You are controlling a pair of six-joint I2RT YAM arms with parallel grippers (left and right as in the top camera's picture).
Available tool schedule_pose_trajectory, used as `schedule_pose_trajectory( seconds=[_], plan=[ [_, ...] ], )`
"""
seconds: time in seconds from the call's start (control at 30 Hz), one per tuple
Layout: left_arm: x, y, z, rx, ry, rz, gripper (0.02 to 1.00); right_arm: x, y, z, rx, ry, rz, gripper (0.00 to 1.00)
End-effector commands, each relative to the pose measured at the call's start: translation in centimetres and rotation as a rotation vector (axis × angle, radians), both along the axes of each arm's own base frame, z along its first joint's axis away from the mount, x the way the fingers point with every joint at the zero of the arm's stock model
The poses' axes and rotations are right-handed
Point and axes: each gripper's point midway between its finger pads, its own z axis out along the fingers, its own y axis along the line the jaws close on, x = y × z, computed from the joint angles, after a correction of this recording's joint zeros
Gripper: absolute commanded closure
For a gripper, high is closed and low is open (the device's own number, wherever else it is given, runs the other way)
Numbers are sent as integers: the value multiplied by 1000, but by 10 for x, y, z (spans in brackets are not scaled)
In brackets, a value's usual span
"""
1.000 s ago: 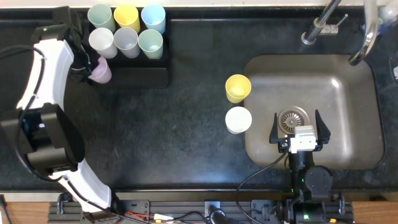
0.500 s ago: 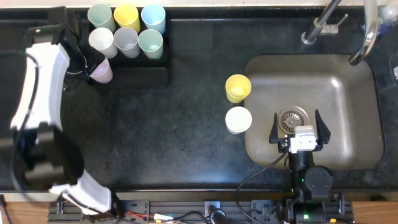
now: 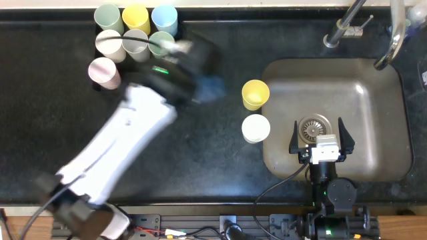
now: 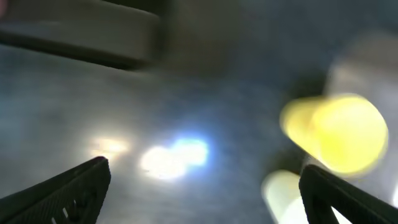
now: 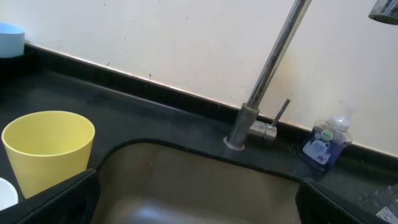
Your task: Store Cups
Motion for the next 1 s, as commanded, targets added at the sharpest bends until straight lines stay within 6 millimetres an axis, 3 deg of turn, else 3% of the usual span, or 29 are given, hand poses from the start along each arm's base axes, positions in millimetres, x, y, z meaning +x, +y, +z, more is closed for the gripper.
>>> schedule_pose_trajectory(
  seconds=[0.03, 0.17, 0.47, 0.57, 0.77, 1.0],
  plan=[
    [-9, -43, -21, 20, -32, -26, 20, 0, 0, -4, 4, 0, -2, 5],
    [-10, -64, -30, -26, -20, -59, 23, 0, 0, -4, 3, 0, -2, 3],
    [4, -57, -63, -28, 70, -11, 20, 0, 0, -4, 4, 0, -2, 7],
    [15, -63, -76, -49, 73, -4, 23, 0, 0, -4, 4, 0, -2, 5],
    [26, -80, -84, -84, 67, -13, 20, 0, 0, -4, 4, 0, -2, 3],
    [26, -81, -97, -73, 93, -7, 20, 0, 0, -4, 4, 0, -2, 5]
  ],
)
